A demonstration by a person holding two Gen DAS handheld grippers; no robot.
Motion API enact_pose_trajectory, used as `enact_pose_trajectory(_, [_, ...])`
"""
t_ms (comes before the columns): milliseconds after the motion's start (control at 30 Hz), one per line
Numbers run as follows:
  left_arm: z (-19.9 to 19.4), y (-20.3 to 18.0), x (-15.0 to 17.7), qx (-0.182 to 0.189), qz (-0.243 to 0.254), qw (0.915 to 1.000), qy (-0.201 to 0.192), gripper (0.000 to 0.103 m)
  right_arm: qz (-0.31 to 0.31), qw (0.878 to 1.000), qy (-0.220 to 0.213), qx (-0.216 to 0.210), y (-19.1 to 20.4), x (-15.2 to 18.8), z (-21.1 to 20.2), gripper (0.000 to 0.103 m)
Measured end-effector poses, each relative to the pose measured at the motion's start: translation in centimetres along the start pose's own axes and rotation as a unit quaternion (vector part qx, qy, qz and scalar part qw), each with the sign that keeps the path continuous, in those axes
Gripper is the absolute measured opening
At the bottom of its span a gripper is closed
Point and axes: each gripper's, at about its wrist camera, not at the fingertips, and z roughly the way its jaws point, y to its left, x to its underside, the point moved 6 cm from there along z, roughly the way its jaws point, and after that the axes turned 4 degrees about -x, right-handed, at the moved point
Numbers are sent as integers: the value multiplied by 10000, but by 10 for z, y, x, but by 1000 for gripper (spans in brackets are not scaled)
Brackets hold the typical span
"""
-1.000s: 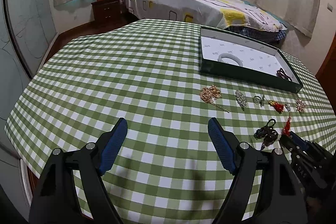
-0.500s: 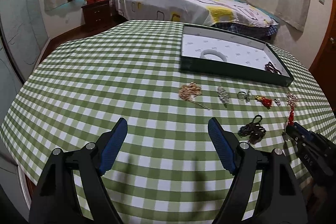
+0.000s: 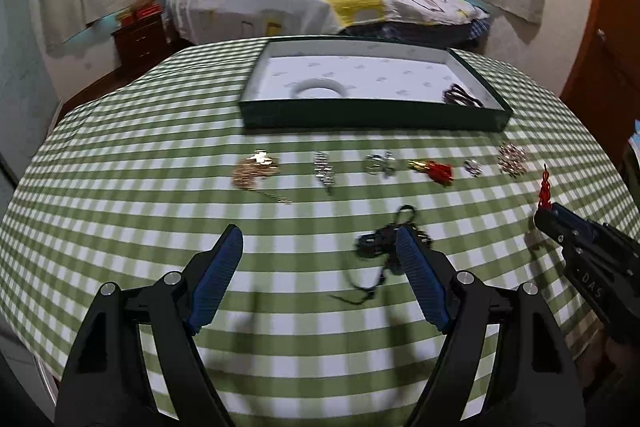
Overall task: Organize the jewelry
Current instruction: 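Grasp the red tassel with gold charm with the right gripper while the left approaches the black pendant, then grasp the black cord pendant with the left gripper while the right holds the tassel, then carry the pendant and tassel into the tray and open both grippers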
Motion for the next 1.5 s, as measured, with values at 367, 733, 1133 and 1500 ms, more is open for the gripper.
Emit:
enact_pose_trajectory(367, [25,-40,3,231,284,9991,212,77,268,9996,-30,-30,-16,-4,0,19])
enact_pose_trajectory(733, [39,-45,12,318,374,9979,413,56,278,9996,7,14,-19,-2,4,19])
enact_pose_trajectory(1133, [33,-46,16,492,495,9973,214,32,246,9997,44,14,-18,1,8,19])
enact_pose_trajectory(1500, [28,-41,15,605,389,9973,146,31,215,9998,24,14,-16,1,8,19])
